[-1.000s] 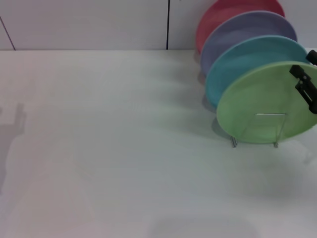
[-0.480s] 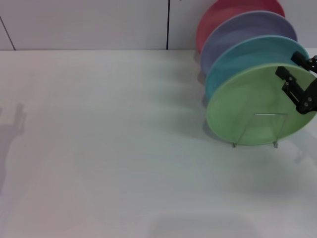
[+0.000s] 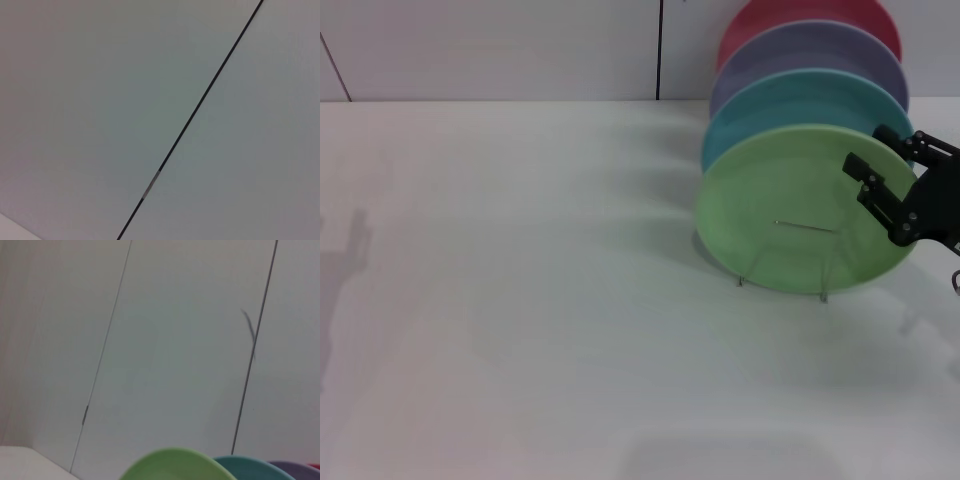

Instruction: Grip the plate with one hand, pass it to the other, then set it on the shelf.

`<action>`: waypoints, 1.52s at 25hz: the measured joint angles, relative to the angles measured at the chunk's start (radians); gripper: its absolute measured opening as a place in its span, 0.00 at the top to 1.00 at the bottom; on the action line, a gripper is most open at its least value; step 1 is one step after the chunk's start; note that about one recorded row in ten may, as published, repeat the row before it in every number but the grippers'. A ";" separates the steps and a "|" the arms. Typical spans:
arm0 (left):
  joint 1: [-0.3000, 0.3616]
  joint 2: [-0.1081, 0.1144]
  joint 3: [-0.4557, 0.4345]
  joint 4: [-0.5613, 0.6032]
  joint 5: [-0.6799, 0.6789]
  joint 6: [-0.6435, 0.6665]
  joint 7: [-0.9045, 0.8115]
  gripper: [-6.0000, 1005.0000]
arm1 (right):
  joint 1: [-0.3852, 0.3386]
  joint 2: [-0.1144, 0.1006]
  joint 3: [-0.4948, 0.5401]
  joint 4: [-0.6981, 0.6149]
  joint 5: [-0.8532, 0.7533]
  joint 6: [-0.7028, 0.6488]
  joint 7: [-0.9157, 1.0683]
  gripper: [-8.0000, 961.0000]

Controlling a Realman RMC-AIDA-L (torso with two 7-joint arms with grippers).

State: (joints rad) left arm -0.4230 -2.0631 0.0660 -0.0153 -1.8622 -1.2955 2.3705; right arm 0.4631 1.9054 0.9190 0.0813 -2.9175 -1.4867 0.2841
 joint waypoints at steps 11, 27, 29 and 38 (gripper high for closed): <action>0.004 0.000 0.000 0.000 0.000 -0.002 -0.001 0.38 | -0.021 -0.006 0.020 0.002 0.002 -0.077 0.018 0.59; 0.008 -0.003 -0.003 0.023 -0.002 0.004 0.002 0.38 | -0.123 -0.028 0.235 -0.017 0.011 -0.362 0.180 0.59; 0.006 -0.004 -0.004 0.029 -0.005 0.004 0.011 0.38 | -0.144 -0.027 0.328 -0.021 0.011 -0.381 0.193 0.59; -0.012 -0.005 -0.008 0.039 -0.005 -0.008 0.180 0.38 | -0.208 0.009 0.610 -0.027 0.150 -0.303 0.263 0.59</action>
State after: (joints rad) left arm -0.4347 -2.0682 0.0584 0.0240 -1.8672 -1.3034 2.5506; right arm 0.2551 1.9145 1.5289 0.0546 -2.7675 -1.7899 0.5467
